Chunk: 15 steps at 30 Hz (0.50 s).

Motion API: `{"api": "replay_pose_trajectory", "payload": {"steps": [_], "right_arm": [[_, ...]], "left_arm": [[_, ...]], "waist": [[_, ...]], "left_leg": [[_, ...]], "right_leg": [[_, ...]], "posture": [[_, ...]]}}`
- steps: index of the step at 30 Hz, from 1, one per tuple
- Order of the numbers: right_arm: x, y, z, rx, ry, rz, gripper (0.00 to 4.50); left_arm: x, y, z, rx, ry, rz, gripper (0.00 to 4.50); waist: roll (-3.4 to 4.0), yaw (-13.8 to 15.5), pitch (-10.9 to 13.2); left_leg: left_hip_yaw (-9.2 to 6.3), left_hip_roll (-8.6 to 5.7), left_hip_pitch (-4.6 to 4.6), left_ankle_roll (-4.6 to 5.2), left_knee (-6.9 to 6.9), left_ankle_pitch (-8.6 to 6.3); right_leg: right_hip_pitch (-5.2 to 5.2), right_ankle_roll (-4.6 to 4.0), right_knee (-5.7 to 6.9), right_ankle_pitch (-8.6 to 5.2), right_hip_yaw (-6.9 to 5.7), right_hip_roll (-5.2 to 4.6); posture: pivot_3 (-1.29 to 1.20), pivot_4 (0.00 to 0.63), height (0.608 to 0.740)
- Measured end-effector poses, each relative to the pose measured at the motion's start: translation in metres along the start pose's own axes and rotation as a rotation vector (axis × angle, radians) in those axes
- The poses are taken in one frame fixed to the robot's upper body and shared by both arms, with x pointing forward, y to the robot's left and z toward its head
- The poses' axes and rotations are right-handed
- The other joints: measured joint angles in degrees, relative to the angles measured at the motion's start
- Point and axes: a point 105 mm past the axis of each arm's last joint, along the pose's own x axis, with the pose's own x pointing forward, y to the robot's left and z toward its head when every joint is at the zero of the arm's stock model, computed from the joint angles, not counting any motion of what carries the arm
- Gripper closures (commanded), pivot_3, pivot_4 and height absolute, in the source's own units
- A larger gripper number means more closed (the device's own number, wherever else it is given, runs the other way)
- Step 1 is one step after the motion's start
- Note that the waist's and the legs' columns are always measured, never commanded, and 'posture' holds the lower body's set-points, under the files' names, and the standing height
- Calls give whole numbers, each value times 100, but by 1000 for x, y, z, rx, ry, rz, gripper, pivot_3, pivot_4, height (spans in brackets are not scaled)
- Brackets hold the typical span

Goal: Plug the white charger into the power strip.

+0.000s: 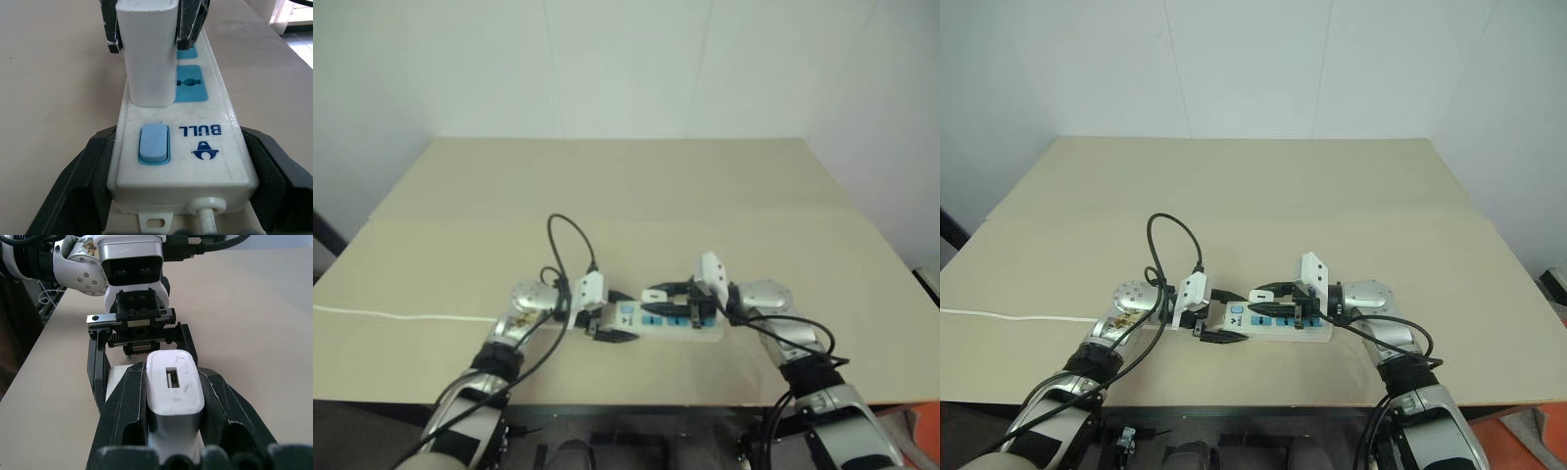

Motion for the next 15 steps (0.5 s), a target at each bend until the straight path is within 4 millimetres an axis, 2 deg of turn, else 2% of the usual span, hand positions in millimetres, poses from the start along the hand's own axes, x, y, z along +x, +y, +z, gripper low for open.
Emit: {"api": "replay_pose_trajectory", "payload": {"steps": [3,9,15], "right_arm": [[1,3,-11,11,52,-9,2035],[4,4,-11,2,74,-9,134],[3,8,-11,2,82,-5,58]], "left_arm": [[-2,-1,0,2,0,4,1195],[-3,-1,-1,-1,5,6,1195],[-3,-1,0,-1,3,4,1195]], "waist": [[-6,-8,-2],[-18,-44,-10],[-19,-37,-10]], "left_leg": [[-1,2,-4,0,-3,0],[-1,6,-1,0,-9,0],[-1,6,-2,0,-13,0]], "right_leg": [[-8,-3,0,-2,-1,2],[-6,-6,0,-3,-2,5],[-7,-8,-2,-5,-3,5]], "posture": [[0,150,740],[0,150,740],[0,150,740]]}}
